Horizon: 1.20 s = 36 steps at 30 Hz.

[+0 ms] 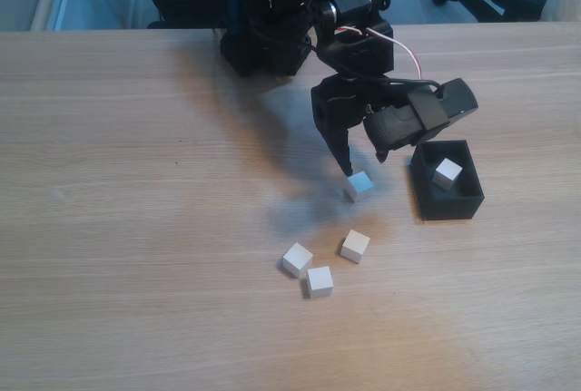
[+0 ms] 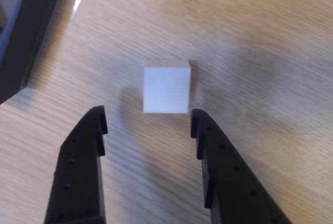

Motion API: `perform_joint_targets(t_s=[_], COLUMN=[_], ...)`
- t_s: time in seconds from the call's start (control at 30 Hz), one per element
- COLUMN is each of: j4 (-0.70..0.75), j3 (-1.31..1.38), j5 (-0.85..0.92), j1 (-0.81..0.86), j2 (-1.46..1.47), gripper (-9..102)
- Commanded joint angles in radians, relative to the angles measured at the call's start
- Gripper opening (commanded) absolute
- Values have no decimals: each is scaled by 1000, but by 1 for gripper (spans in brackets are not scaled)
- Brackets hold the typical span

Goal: Pick blocks and place them in the box.

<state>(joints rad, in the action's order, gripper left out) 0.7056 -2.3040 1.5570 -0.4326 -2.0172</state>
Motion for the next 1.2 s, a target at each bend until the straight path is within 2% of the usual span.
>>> perform_joint_targets(t_s=[0.0,0.93,1.1,1.17], j4=[-38,-123,-137,-143], j3=[14,110,118,120], j5=[25,-60,-77,-91], j1=[18,26,23,21], j2=[12,229,236,235], gripper=[17,14,2,0])
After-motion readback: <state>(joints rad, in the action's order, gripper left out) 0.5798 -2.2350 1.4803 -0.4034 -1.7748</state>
